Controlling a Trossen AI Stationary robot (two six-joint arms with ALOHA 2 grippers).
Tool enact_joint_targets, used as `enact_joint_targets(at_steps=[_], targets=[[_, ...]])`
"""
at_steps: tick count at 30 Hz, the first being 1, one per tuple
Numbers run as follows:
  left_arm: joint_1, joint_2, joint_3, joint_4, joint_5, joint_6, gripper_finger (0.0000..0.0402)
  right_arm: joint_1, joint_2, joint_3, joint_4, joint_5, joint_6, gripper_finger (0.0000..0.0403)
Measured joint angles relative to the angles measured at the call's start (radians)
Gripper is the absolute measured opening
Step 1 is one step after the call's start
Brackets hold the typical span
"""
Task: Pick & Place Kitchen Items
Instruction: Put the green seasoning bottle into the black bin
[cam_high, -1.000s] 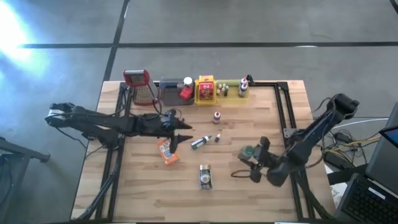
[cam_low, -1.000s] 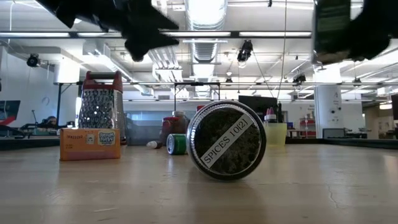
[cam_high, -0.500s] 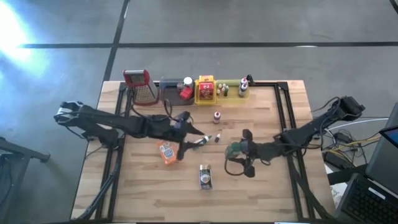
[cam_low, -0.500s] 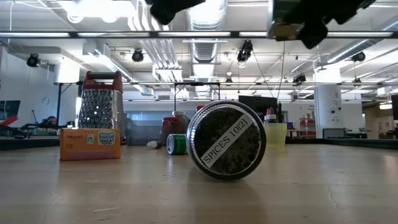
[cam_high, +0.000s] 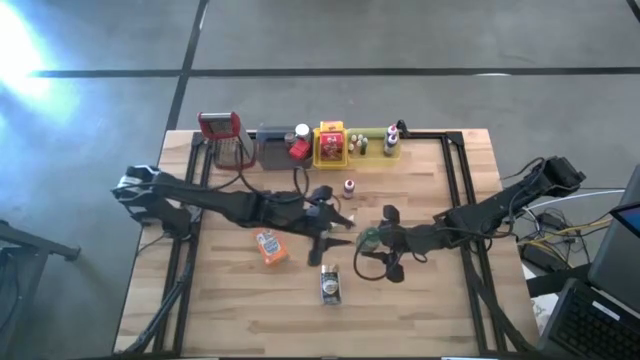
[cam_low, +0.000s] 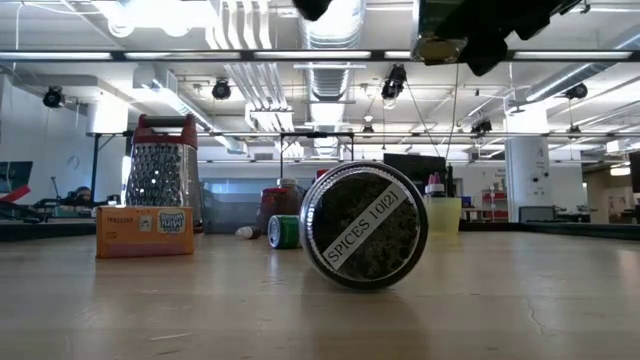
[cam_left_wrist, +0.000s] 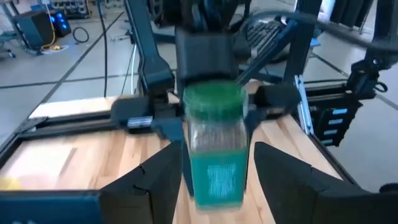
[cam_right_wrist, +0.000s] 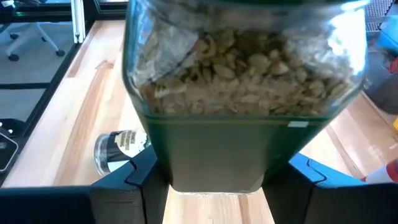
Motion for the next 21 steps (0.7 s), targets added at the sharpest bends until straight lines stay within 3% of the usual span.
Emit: enact_joint_targets(at_steps=[12,21], targets=[[0.001,0.117,0.213,-0.185,0.000,0.037,0.0283,0.000,0.000,-0.002,-0.010,0.001,-0.007,0.0196],[0.001,0.171,0.258,-0.194,0.000,0.015,0.0289,0.000,0.000,0.002,-0.006,0.001,-0.017,0.0199]])
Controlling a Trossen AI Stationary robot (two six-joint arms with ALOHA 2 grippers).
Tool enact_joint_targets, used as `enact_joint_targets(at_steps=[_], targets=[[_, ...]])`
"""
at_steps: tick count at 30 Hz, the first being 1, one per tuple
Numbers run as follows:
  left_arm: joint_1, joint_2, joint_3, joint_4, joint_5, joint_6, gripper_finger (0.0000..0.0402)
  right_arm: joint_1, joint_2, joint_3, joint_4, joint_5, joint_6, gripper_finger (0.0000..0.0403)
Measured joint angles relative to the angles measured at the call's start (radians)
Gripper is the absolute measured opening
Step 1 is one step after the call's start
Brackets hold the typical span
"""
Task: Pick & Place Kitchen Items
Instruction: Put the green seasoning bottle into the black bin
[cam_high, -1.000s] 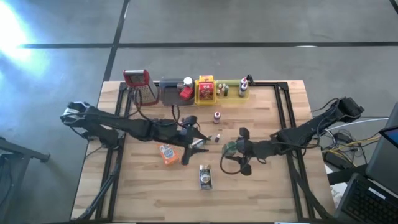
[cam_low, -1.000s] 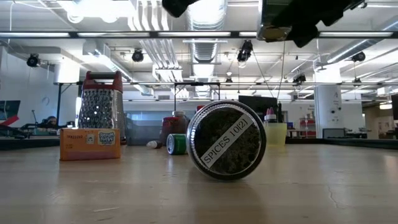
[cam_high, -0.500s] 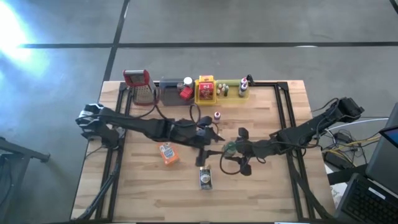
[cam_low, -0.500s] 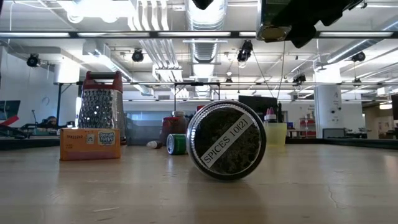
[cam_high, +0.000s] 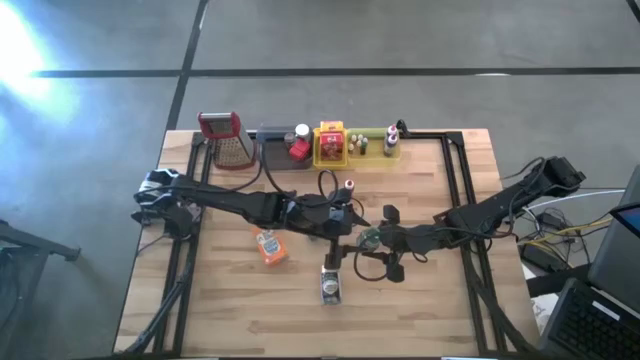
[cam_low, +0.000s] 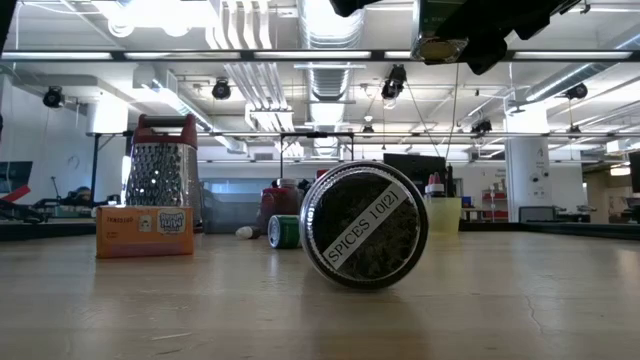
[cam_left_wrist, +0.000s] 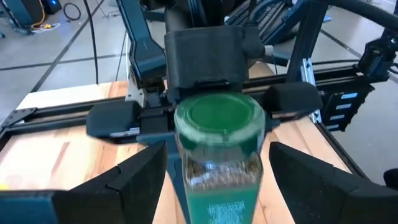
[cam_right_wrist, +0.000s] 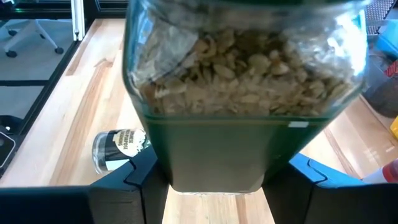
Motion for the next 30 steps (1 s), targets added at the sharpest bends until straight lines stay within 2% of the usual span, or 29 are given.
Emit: enact_joint_targets(at_steps=[15,30], targets=[[0.000,0.054,0.034,0.065,0.000,0.005,0.0278,0.000,0.000,0.000,0.004,0.001,-0.024,0.0197],[0.000,0.056,0.034,0.072,0.000,0.005,0.0210,0.000,0.000,0.000,0.005,0.004,-0.033,0.0193]])
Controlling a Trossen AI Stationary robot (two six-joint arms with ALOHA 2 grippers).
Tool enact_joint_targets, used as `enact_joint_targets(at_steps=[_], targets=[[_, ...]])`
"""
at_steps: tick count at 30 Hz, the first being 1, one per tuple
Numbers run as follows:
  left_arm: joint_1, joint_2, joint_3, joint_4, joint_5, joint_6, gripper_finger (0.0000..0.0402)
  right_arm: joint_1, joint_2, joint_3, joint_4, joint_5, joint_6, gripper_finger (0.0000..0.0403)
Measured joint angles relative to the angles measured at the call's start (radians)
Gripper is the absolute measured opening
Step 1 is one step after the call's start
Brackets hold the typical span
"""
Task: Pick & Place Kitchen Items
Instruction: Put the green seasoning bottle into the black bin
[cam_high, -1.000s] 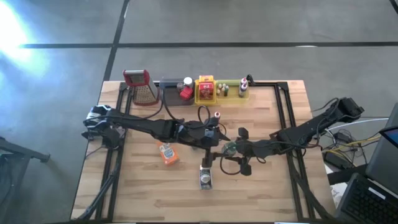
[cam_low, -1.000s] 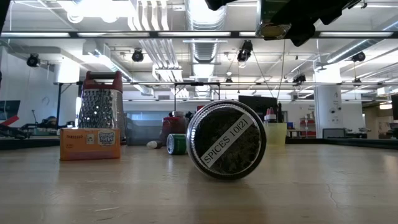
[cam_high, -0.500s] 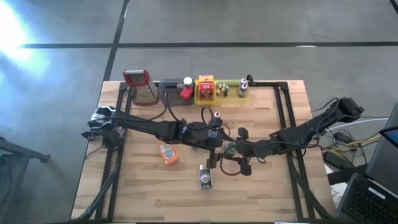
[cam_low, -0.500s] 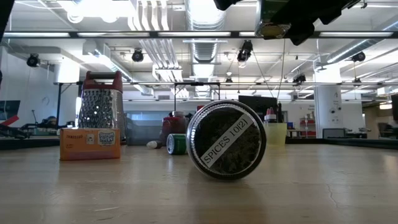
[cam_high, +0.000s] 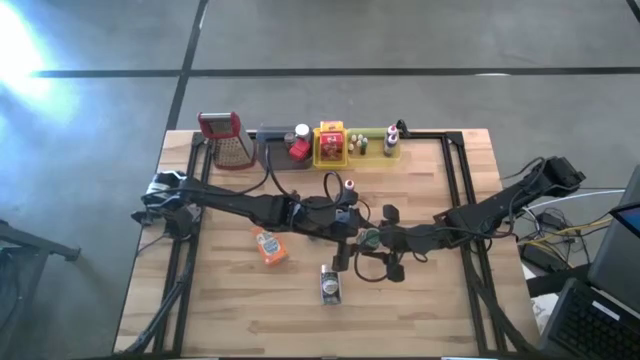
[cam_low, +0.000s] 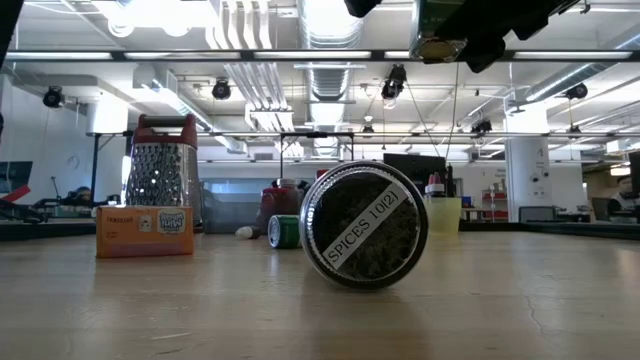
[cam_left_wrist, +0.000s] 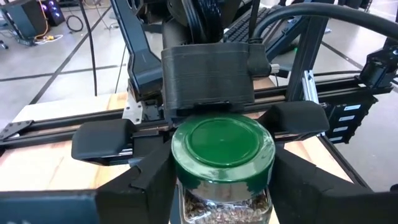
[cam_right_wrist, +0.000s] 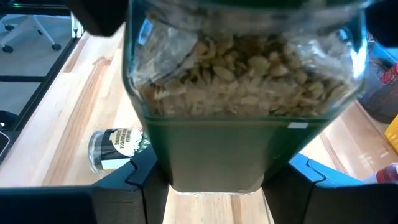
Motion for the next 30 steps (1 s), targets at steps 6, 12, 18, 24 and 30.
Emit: enact_joint_targets(at_steps=[6,12,18,24,30], targets=[[0.000,0.000,0.000,0.000,0.000,0.000,0.0214,0.000,0.000,0.000,-0.003,-0.001,0.004,0.0209],[0.000,0.000,-0.002,-0.004,-0.006,0.001,0.0215,0.001,0.000,0.000,-0.003,-0.002,0.028,0.0271],[0.000,-0.025,-0.002,-0.043,-0.085,-0.012,0.0214,0.000,-0.023,0.000,-0.065,0.000,0.068,0.0313],[0.002,-0.097,-0.002,-0.193,-0.362,-0.013,0.0214,0.002,-0.074,-0.007,-0.218,-0.005,0.222,0.0330],[0.013,-0.159,-0.055,-0.266,-0.672,-0.049,0.0215,-0.004,-0.072,-0.050,-0.292,0.004,0.287,0.0322]])
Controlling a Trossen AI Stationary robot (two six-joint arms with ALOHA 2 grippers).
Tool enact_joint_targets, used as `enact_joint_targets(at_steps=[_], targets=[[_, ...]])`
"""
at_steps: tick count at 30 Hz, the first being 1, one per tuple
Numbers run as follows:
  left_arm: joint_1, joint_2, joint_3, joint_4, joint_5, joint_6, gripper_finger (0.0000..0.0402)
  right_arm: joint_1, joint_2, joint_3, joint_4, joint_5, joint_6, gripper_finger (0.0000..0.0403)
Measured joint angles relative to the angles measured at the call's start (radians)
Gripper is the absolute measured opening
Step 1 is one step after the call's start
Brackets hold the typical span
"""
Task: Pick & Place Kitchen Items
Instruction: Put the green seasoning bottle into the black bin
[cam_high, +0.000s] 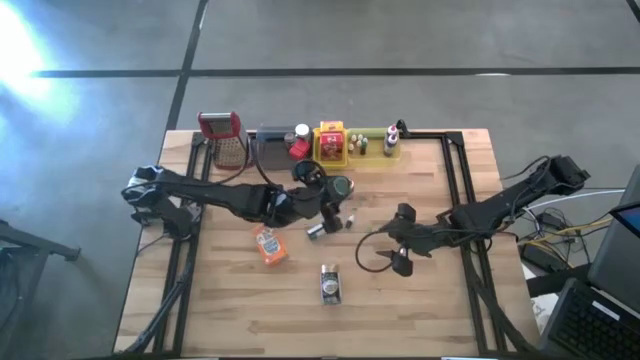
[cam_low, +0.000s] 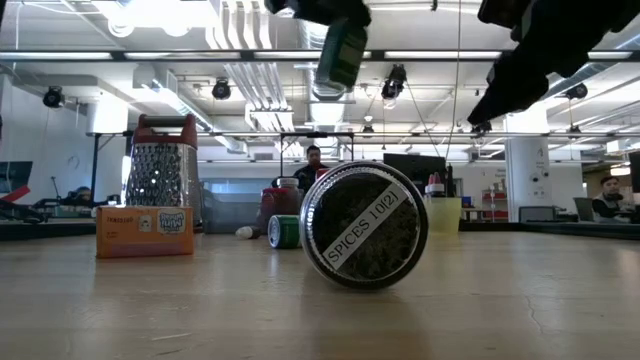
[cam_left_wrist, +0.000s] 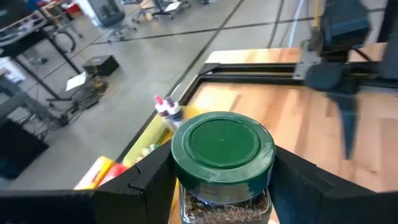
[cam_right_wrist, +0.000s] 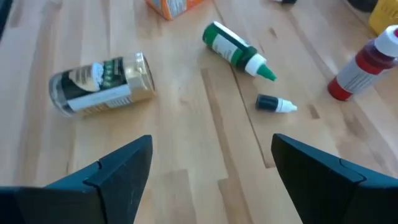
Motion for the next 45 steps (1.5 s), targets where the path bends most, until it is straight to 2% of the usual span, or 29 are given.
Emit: enact_joint_targets(at_steps=[7,16,19,24,31,35,40,45], targets=[[0.070,-0.068,-0.127,0.066,-0.021,-0.033,0.0215,-0.002,0.000,-0.013,-0.007,0.024,-0.014,0.0294],[0.219,-0.207,-0.412,0.337,-0.041,-0.082,0.0216,-0.003,0.000,-0.013,-0.014,0.069,-0.019,0.0263],[0.279,-0.243,-0.510,0.439,-0.056,-0.103,0.0216,-0.002,-0.023,-0.013,-0.060,0.139,-0.004,0.0253],[0.380,-0.256,-0.627,0.549,-0.073,-0.155,0.0216,-0.003,-0.112,-0.027,-0.127,0.323,0.072,0.0238],[0.479,-0.244,-0.722,0.681,-0.166,-0.208,0.0216,-0.003,-0.296,-0.109,-0.135,0.491,0.110,0.0219],[0.522,-0.244,-0.761,0.762,-0.174,-0.219,0.0216,-0.002,-0.409,-0.161,-0.134,0.561,0.115,0.0211],[0.563,-0.214,-0.764,0.778,-0.177,-0.233,0.0216,-0.003,-0.533,-0.216,-0.124,0.574,0.116,0.0198],[0.585,-0.131,-0.742,0.784,-0.189,-0.248,0.0216,-0.003,-0.605,-0.244,-0.110,0.575,0.110,0.0182]])
